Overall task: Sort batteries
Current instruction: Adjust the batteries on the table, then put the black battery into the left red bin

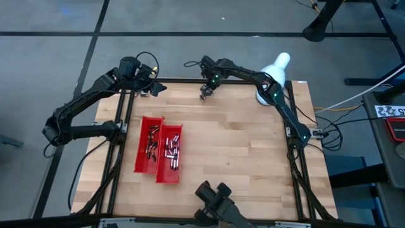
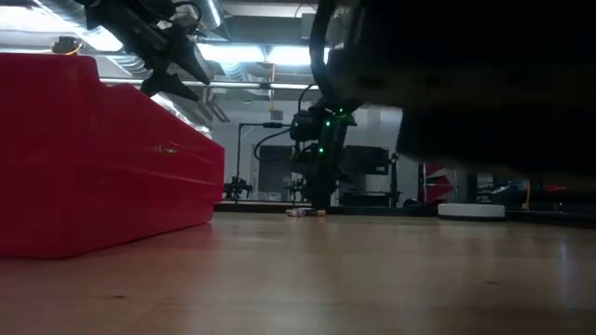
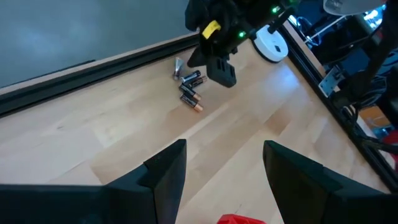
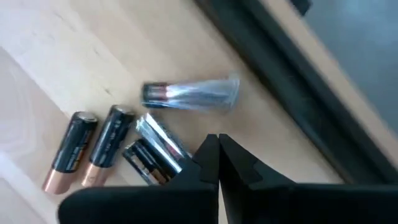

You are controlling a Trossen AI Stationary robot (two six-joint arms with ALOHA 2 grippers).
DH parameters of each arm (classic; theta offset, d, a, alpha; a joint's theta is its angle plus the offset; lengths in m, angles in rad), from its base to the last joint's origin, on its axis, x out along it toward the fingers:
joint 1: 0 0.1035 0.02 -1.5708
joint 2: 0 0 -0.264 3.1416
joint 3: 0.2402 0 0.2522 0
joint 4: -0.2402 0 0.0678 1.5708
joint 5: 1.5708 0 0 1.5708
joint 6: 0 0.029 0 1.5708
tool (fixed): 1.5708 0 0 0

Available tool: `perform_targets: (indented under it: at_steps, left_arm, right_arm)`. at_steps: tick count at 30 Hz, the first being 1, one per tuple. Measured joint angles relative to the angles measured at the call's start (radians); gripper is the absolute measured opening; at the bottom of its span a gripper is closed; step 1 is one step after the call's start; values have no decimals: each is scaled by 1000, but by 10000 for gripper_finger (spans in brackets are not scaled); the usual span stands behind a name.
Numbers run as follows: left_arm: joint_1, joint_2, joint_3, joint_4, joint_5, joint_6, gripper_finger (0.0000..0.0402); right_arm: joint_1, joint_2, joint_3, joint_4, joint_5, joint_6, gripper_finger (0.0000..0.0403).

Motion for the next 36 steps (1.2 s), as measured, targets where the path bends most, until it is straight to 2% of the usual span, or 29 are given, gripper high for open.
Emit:
perform_targets:
  at_steps: [7, 12, 17, 20, 24, 26, 31, 33, 36]
  left_arm:
    - [0, 0, 0, -3, 0, -6, 202]
    - [0, 0, 0, -4, 0, -6, 202]
    - [0, 0, 0, -6, -1, 28, 202]
    - [0, 0, 0, -6, 0, 56, 202]
    - [-1, 0, 0, -6, 1, 114, 202]
    - [-1, 2, 0, -5, 26, 158, 202]
    - [-18, 76, 0, 69, 200, 270, 202]
    - [-50, 141, 0, 117, 254, 319, 202]
    - [-110, 260, 0, 144, 243, 450, 202]
  right_arm:
    - [9, 9, -1, -24, -68, -10, 1]
    - [13, 4, 2, -25, -179, -61, 0]
    - [15, 3, 91, -39, -115, -83, 0]
    - [13, -1, 178, -48, -112, -90, 0]
    - [14, -94, 155, 0, -167, -90, 0]
    - [19, -132, 167, -17, -234, -90, 0]
    - [70, -235, 174, -20, -365, -112, 0]
    - [107, -292, 175, -18, -372, -126, 0]
    - [171, -372, 176, -21, -328, -132, 0]
